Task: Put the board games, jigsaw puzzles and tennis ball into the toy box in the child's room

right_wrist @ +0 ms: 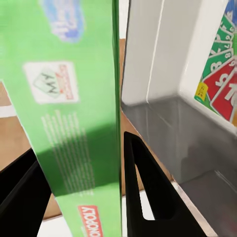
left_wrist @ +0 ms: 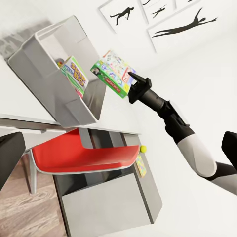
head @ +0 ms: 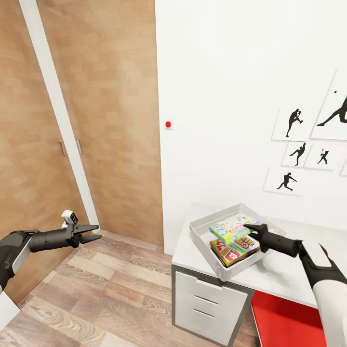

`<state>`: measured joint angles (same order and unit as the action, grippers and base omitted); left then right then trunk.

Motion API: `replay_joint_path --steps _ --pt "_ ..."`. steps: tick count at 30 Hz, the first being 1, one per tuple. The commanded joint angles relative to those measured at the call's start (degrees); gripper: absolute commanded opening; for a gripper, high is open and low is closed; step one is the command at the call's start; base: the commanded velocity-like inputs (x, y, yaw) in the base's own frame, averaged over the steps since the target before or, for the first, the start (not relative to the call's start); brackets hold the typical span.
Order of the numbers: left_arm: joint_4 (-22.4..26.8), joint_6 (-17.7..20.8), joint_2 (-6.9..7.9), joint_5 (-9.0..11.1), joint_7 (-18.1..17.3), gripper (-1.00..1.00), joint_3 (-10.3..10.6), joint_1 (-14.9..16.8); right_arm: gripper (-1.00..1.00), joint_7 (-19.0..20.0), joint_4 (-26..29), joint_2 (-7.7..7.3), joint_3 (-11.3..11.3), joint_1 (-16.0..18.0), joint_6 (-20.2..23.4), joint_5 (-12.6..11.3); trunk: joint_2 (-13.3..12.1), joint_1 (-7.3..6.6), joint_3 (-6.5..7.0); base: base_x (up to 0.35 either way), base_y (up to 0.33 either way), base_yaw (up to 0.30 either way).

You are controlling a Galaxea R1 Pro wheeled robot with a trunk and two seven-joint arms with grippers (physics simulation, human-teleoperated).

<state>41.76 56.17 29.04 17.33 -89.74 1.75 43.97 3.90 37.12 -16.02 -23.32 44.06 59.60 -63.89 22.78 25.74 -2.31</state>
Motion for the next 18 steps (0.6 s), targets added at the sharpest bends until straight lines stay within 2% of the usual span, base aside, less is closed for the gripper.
replay_joint_path --steps 1,11,14,18 --pt "-0.01 0.61 0.05 0.07 -0.26 1.00 0.18 0.06 -1.00 0.42 -0.22 0.02 -0.23 0.19 0.29 0.40 0.14 0.04 -0.14 0.000 0.000 0.000" --pt "-0.01 0.61 0.06 0.01 -0.26 1.00 0.18 0.06 -1.00 -0.61 -0.98 0.04 -0.23 1.43 0.06 0.43 0.14 0.04 -0.14 0.000 0.000 0.000" --pt "-0.01 0.61 0.06 -0.01 -0.26 1.00 0.18 0.06 -1.00 -3.88 -1.06 0.19 -0.26 2.43 0.27 0.37 0.14 0.04 -0.14 0.000 0.000 0.000" --pt "-0.01 0.61 0.06 -0.01 -0.26 1.00 0.18 0.06 -1.00 -5.07 -1.31 0.14 -0.29 3.00 0.38 0.34 0.14 0.04 -0.14 0.000 0.000 0.000"
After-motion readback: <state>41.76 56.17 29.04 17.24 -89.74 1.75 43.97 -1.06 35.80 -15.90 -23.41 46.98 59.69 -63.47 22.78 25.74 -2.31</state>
